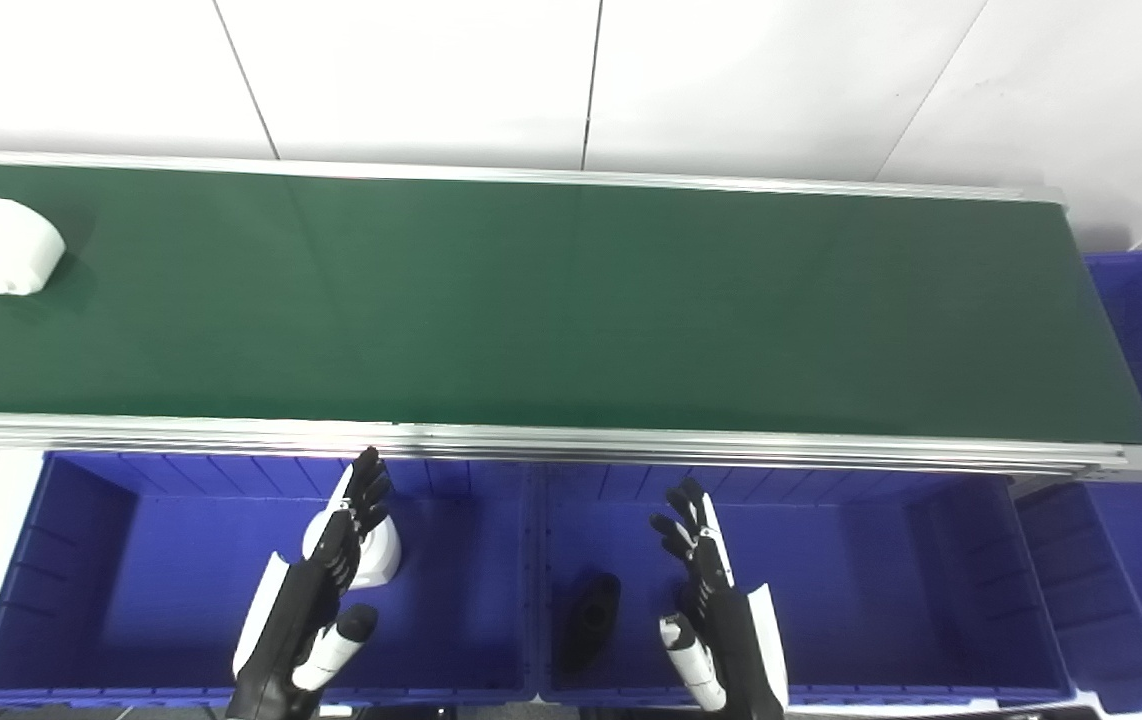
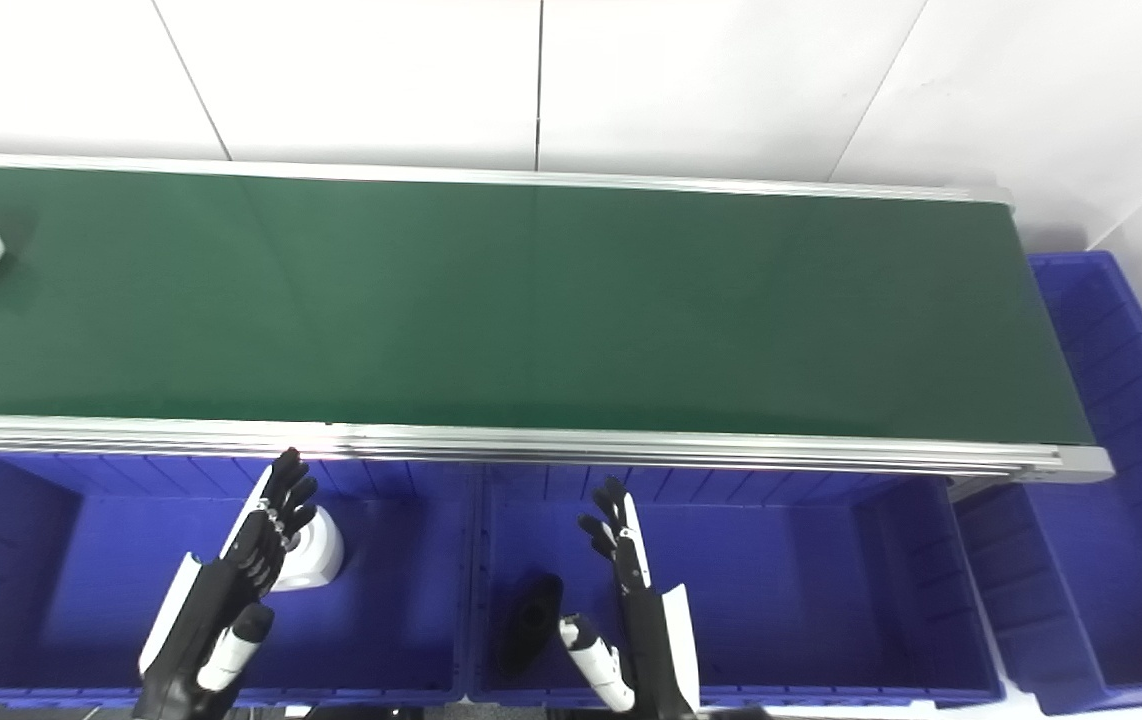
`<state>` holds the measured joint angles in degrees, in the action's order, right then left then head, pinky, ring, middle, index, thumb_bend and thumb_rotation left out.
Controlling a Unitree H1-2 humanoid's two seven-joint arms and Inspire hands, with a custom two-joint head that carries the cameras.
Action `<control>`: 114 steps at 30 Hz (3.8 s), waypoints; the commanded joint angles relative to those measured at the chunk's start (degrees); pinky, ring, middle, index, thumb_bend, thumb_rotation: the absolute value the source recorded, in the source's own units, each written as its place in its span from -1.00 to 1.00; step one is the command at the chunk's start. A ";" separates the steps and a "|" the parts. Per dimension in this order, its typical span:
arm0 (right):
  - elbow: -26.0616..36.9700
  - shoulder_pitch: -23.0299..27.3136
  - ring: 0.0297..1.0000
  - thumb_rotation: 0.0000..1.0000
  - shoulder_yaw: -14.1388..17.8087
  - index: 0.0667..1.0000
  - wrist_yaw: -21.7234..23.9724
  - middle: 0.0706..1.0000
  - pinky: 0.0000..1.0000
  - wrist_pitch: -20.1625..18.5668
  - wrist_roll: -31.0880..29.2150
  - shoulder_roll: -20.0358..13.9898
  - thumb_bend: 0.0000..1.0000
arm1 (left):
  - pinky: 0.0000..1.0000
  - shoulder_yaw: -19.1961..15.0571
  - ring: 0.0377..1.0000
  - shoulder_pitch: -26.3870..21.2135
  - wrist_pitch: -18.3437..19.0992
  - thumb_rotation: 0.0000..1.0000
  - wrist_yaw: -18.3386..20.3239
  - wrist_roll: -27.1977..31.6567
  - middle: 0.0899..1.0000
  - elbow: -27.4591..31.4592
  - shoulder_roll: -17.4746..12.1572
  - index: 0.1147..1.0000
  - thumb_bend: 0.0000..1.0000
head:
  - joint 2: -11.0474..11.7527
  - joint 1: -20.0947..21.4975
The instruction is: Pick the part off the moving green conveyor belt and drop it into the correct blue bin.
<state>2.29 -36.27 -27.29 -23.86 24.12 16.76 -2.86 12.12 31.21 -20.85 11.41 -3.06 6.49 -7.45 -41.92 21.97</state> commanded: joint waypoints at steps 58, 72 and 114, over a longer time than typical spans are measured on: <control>0.17 0.98 0.92 1.00 -2.46 1.00 -1.42 1.00 0.98 2.80 -5.44 -4.86 0.86 | 0.55 4.40 0.72 -2.03 -6.02 0.83 -5.09 -7.26 0.83 -8.87 2.74 1.00 0.81 | 11.06 -24.17; -1.60 2.06 1.00 0.97 -2.04 1.00 0.38 1.00 1.00 2.80 -8.24 -6.38 0.76 | 0.65 6.59 0.79 -3.52 -6.02 0.72 -3.92 -1.94 0.92 -11.63 3.33 1.00 0.74 | 13.27 -28.20; -4.13 3.82 1.00 0.84 3.36 1.00 9.14 1.00 1.00 2.79 -12.42 -3.25 0.69 | 0.59 -9.33 0.80 -46.30 4.04 -0.65 3.59 -17.44 0.93 11.19 -20.56 0.79 1.00 | 12.71 -31.33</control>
<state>-3.04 -31.53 -24.21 -15.23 24.42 4.60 -6.47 3.32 -13.24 -14.70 15.40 -19.93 17.46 -25.91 -29.18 -9.32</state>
